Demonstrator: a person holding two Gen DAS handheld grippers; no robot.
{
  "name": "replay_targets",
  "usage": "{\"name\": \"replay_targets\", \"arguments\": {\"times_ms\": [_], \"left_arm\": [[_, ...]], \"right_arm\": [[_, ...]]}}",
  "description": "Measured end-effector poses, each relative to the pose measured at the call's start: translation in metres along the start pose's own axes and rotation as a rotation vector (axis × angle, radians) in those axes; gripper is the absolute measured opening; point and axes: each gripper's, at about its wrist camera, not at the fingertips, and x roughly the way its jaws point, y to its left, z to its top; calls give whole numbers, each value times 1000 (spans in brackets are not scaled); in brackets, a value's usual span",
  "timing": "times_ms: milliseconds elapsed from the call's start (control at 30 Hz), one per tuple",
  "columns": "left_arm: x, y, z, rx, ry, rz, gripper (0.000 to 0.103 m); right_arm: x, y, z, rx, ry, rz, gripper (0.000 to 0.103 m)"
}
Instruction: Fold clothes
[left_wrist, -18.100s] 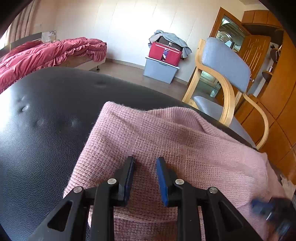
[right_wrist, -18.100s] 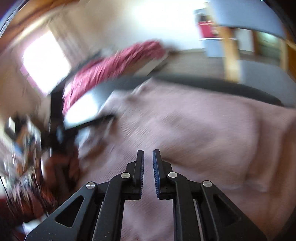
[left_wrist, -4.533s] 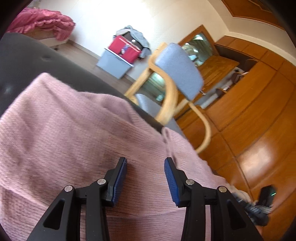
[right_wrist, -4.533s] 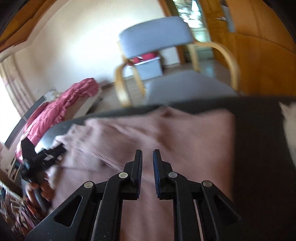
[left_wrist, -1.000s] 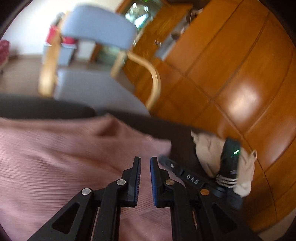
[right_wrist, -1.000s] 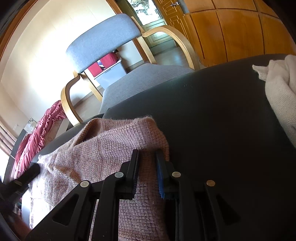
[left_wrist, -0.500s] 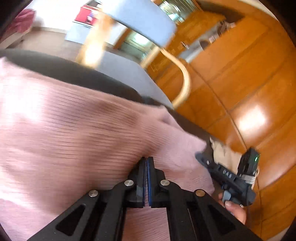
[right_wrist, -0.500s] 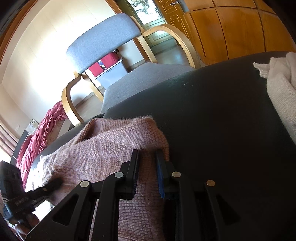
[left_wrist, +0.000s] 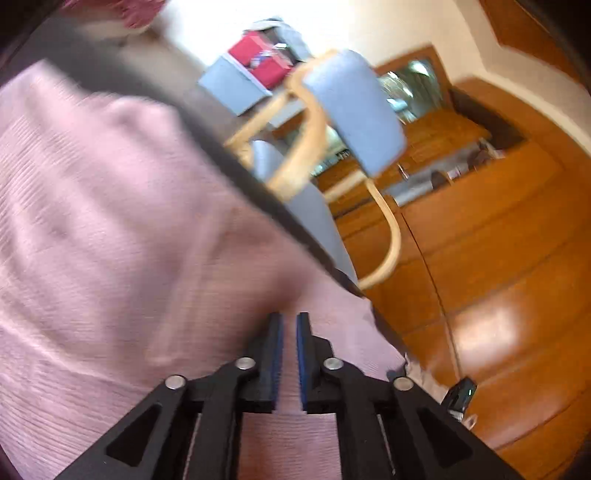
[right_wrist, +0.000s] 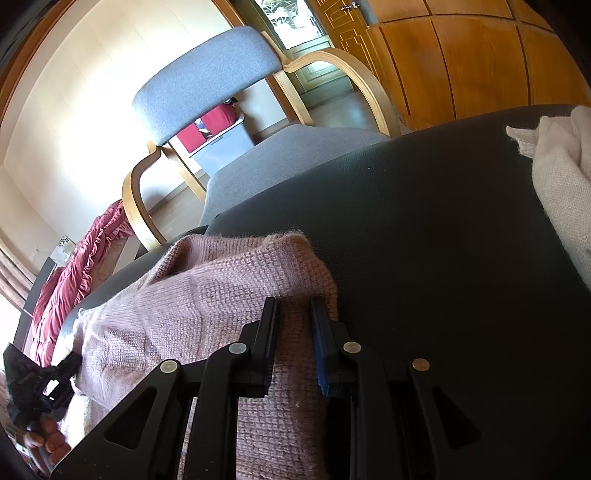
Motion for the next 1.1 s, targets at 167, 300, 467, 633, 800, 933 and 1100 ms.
{"name": "replay_targets", "arguments": {"times_ms": [167, 300, 467, 633, 800, 933, 1100], "left_arm": [[45, -72, -2, 220, 53, 18, 10], [84, -84, -7, 348, 117, 142, 10], [79, -45, 4, 345, 117, 139, 1], [43, -10, 24, 243, 33, 136, 1], [15, 27, 40, 109, -39, 120, 1], [-3, 40, 45, 57, -89, 149, 1], [-23, 20, 25, 49, -178, 162, 9]], "right_arm": [[0, -1, 0, 4, -1, 5, 20], [1, -2, 0, 12, 1, 15, 20], [1, -3, 0, 13, 3, 19, 20], [1, -2, 0, 5, 5, 19, 20], [1, -2, 1, 6, 5, 20, 19], [0, 0, 1, 8, 6, 22, 20], [0, 0, 1, 5, 4, 19, 20]]}}
